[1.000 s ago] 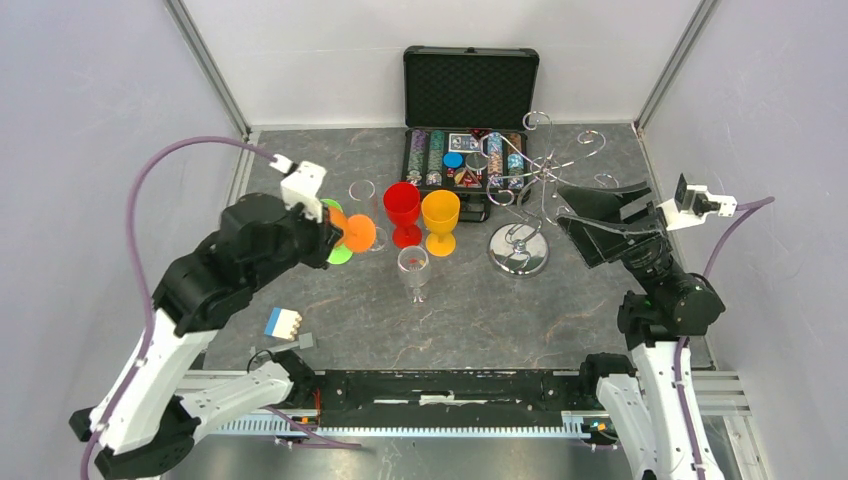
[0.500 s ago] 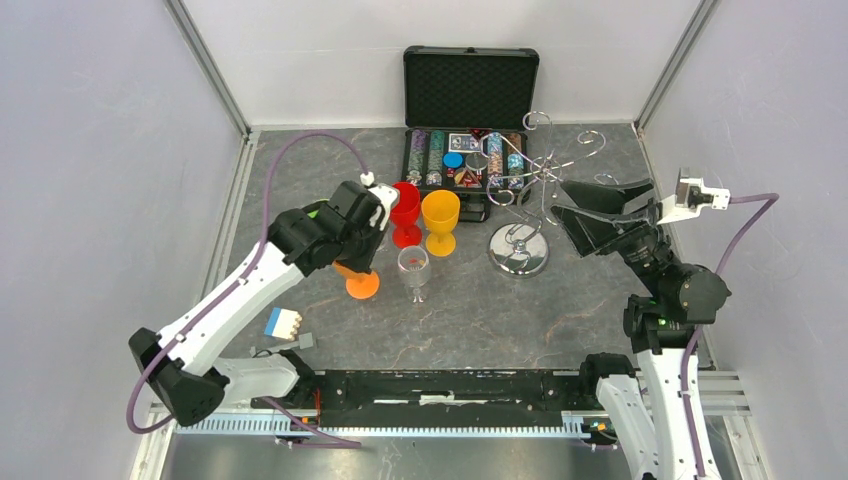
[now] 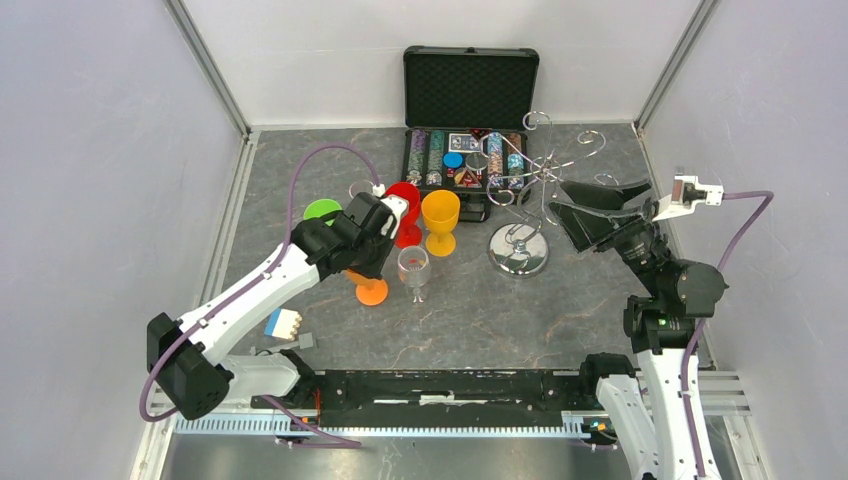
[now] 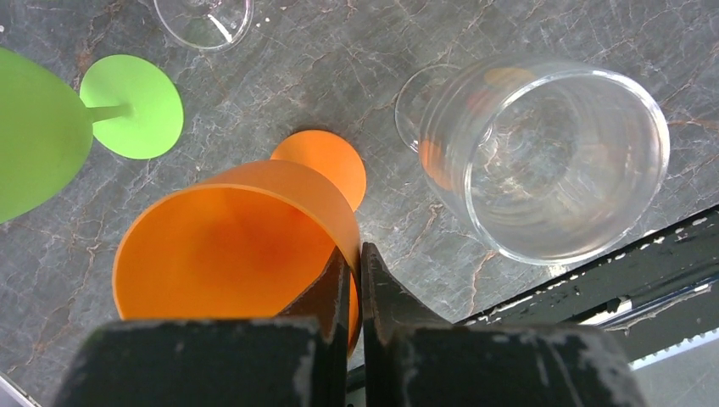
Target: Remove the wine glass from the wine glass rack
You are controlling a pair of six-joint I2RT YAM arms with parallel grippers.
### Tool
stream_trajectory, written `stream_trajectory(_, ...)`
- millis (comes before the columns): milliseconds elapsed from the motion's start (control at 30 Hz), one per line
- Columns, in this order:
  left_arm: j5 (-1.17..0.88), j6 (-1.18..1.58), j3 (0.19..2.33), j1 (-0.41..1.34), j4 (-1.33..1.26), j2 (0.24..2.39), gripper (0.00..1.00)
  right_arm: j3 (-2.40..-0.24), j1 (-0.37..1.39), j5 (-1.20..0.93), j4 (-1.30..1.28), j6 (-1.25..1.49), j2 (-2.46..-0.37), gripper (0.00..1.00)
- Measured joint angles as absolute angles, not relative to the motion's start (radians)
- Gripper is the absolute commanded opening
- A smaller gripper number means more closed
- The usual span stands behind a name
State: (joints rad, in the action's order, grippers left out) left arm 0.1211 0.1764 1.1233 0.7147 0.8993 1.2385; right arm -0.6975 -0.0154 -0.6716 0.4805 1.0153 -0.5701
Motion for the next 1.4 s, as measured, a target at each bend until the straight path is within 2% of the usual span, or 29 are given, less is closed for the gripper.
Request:
stream_trajectory(100,0.121,0.177,1.111,0.715,0.883,1.242,0.13,-0.698,-0.015,-0.67,0.472,1.015,-0.57,0.87)
stream_trajectory(400,0.13,0.179,1.106,0.715,0.856,1.245,0.3,-0.699,-0.015,-0.669,0.451,1.011,-0.57,0.87)
stream_trajectory(500,0.134,0.179,1.106,0.715,0.857,1.242,0.39,-0.699,-0.015,-0.669,0.446,1.008,-0.569,0.87)
stream_trajectory(700,0.148,0.181,1.114,0.715,0.865,1.187,0.73,-0.703,-0.015,-0.669,0.434,1.005,-0.564,0.86)
stream_trajectory(800,0.149,0.18,1.136,0.715,0.866,1.126,0.83,-0.712,-0.015,-0.667,0.428,1.004,-0.564,0.86)
stream_trajectory(833,0.154,0.179,1.148,0.715,0.866,1.091,0.95,-0.717,-0.015,-0.665,0.425,1.001,-0.564,0.86)
stream_trajectory(867,0.158,0.178,1.158,0.715,0.866,1.066,1.0,-0.724,-0.015,-0.66,0.42,0.997,-0.564,0.86)
stream_trajectory(1033,0.239,0.174,1.223,0.715,0.863,0.925,1.0,-0.791,-0.015,-0.633,0.35,0.936,-0.575,0.86)
stream_trajectory(1133,0.318,0.163,1.253,0.715,0.858,0.85,1.0,-0.898,-0.015,-0.592,0.224,0.838,-0.6,0.86)
stream_trajectory(1267,0.409,0.142,1.261,0.715,0.849,0.736,1.0,-1.096,-0.015,-0.461,0.002,0.645,-0.627,0.86)
stream_trajectory(1400,0.484,0.133,1.267,0.715,0.832,0.608,1.0,-1.207,-0.015,-0.294,-0.167,0.48,-0.598,0.86)
